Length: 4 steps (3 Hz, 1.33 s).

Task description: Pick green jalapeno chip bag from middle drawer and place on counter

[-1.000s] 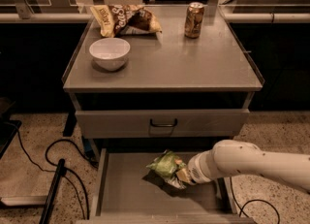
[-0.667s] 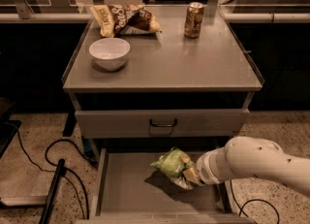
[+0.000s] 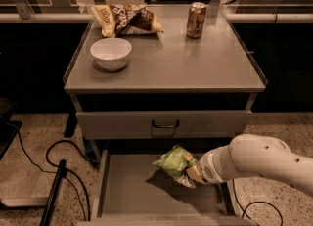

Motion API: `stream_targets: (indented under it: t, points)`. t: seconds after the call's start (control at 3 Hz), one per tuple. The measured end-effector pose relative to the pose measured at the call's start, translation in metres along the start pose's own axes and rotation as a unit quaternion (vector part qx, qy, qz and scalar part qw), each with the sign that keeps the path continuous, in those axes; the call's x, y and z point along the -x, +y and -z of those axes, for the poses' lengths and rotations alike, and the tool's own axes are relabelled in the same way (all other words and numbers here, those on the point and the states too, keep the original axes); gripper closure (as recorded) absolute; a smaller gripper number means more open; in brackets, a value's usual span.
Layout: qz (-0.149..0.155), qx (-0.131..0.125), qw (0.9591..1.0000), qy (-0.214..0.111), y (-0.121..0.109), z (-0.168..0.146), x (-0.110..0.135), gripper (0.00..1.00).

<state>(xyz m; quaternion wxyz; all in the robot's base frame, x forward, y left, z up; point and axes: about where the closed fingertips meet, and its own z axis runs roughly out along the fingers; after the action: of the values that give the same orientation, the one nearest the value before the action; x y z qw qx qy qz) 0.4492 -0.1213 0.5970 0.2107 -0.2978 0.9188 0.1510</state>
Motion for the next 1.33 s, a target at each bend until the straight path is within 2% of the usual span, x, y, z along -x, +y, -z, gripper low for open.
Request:
stream_targets:
  t: [0.33,0.67,1.0,1.33]
  points:
    - [-0.012,-0.012,0.9998,-0.009,-0.006,0.043,0.007,1.00]
    - [-0.022,-0.039,0.9989,-0.014,-0.007,0.099,0.016,1.00]
    - [-0.010,-0.086,0.9954,-0.040,0.000,0.166,0.032,1.00]
    - [-0.010,-0.086,0.9954,-0.040,0.000,0.166,0.032,1.00]
